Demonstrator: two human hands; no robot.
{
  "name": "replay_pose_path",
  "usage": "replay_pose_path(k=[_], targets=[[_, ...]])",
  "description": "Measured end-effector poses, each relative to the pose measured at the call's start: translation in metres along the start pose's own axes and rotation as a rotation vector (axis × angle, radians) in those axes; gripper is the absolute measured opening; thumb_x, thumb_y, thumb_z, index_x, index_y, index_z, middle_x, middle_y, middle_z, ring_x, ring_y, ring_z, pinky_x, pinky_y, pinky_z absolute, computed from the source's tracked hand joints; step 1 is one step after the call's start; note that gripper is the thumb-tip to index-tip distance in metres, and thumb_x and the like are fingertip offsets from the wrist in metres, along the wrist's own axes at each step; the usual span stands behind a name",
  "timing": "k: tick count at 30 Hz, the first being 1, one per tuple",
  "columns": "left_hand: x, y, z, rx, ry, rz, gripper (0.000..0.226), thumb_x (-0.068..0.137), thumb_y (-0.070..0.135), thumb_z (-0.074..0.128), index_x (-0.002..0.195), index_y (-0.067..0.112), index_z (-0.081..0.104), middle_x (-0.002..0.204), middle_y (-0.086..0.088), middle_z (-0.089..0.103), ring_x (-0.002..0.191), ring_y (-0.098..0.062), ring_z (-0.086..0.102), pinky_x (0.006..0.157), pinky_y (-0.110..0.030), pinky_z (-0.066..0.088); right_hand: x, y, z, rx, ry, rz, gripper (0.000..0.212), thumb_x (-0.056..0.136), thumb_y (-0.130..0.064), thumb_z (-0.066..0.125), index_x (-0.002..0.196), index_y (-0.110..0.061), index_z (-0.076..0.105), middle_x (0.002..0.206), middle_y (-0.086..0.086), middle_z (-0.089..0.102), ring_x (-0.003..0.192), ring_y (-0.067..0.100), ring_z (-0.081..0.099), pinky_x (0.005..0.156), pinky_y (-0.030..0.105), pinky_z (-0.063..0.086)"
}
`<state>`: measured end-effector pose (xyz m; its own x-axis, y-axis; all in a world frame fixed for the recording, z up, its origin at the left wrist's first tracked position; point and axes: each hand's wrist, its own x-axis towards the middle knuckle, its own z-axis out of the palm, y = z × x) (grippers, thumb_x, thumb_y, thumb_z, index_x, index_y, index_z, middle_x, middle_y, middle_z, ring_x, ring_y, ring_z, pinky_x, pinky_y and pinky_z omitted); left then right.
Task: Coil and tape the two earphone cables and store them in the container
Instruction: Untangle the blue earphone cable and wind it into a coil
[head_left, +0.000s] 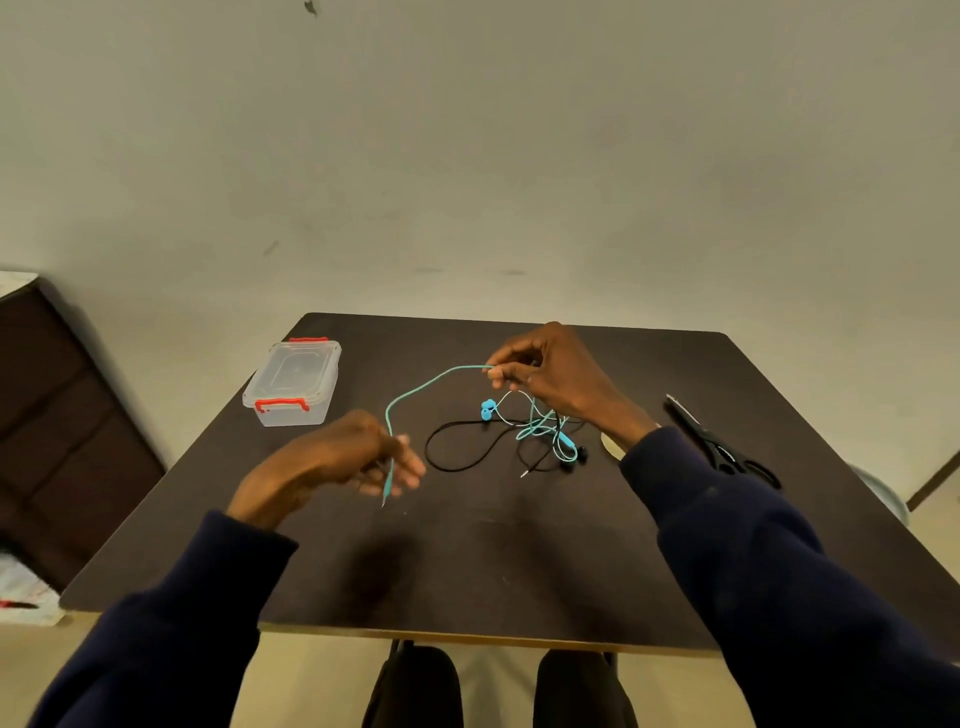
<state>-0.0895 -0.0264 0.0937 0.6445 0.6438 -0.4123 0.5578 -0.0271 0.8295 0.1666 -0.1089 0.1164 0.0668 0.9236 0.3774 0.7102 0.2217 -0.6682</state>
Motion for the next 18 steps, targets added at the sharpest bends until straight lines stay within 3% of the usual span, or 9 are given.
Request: replay_pose_path(k=[3,5,7,8,11,12,14,16,18], targets=[[-0.007,-0.015,-0.001,0.285,-0.117,-0.104,0.032,0.103,0.025,0.05,0.096,0.003,0.072,0.085,-0.009,0.075,0.067,-0.011,0.065,0.061,-0.019,0.051,0.0,-0.001,0.007,0.029,-0.033,0.012,0.011,0.09,-0.014,0.074,0.096,-0.007,0.079,0.079,0.003,0.076,0.064,0.0,0.066,0.062,0.014,0.05],[-0.011,-0.014,0.0,0.528,-0.129,-0.152,0.037,0.099,0.037,0.055,0.081,0.009,0.069,0.07,-0.002,0.067,0.06,-0.009,0.058,0.062,-0.021,0.048,-0.001,-0.002,0.012,0.025,-0.061,0.008,0.01,0.09,-0.014,0.074,0.096,-0.007,0.079,0.079,0.002,0.076,0.064,0.0,0.066,0.062,0.015,0.051],[-0.014,-0.004,0.002,0.757,0.036,-0.143,0.04,0.093,0.051,0.06,0.077,0.014,0.059,0.071,0.001,0.058,0.063,-0.01,0.052,0.063,-0.024,0.042,-0.001,-0.005,0.014,0.02,-0.079,0.011,0.01,0.09,-0.015,0.074,0.096,-0.008,0.079,0.078,0.002,0.076,0.063,-0.001,0.066,0.061,0.013,0.05],[-0.013,0.001,0.005,0.801,0.164,-0.092,0.038,0.091,0.053,0.062,0.087,0.015,0.057,0.081,0.0,0.058,0.072,-0.011,0.054,0.066,-0.024,0.041,-0.001,-0.006,0.014,0.023,-0.081,0.018,0.01,0.09,-0.015,0.074,0.096,-0.008,0.079,0.079,0.002,0.076,0.063,-0.002,0.066,0.06,0.012,0.049],[-0.002,0.023,0.02,0.582,0.408,0.261,0.054,0.092,0.044,0.065,0.137,0.017,0.052,0.131,-0.006,0.059,0.121,-0.024,0.056,0.098,-0.037,0.047,-0.001,-0.006,0.012,0.019,-0.071,0.027,0.011,0.09,-0.016,0.074,0.097,-0.01,0.079,0.08,0.001,0.076,0.064,-0.001,0.067,0.059,0.012,0.05],[0.003,0.031,0.026,0.488,0.409,0.378,0.05,0.092,0.041,0.065,0.136,0.019,0.056,0.126,-0.007,0.064,0.119,-0.025,0.06,0.101,-0.044,0.049,-0.001,-0.006,0.012,0.012,-0.064,0.021,0.011,0.089,-0.016,0.074,0.097,-0.011,0.079,0.08,0.0,0.076,0.066,0.001,0.068,0.061,0.013,0.051],[0.01,0.043,0.034,0.337,0.387,0.532,0.028,0.092,0.037,0.065,0.112,0.02,0.073,0.095,-0.004,0.075,0.091,-0.023,0.072,0.087,-0.049,0.058,-0.002,-0.007,0.011,-0.004,-0.057,0.005,0.01,0.088,-0.017,0.075,0.096,-0.013,0.08,0.081,-0.002,0.077,0.071,0.005,0.071,0.067,0.018,0.057],[0.016,0.05,0.038,0.222,0.416,0.565,0.018,0.091,0.033,0.067,0.094,0.018,0.078,0.075,0.001,0.076,0.07,-0.018,0.073,0.074,-0.041,0.062,-0.002,-0.008,0.01,-0.005,-0.053,-0.001,0.011,0.087,-0.017,0.076,0.096,-0.013,0.08,0.084,-0.002,0.077,0.076,0.006,0.073,0.072,0.021,0.059],[0.019,0.057,0.04,0.187,0.449,0.581,0.016,0.09,0.028,0.071,0.085,0.016,0.079,0.066,0.001,0.074,0.061,-0.016,0.072,0.062,-0.03,0.061,-0.003,-0.007,0.008,-0.004,-0.043,-0.003,0.011,0.085,-0.016,0.078,0.095,-0.012,0.079,0.085,-0.001,0.077,0.077,0.007,0.074,0.074,0.022,0.06]])
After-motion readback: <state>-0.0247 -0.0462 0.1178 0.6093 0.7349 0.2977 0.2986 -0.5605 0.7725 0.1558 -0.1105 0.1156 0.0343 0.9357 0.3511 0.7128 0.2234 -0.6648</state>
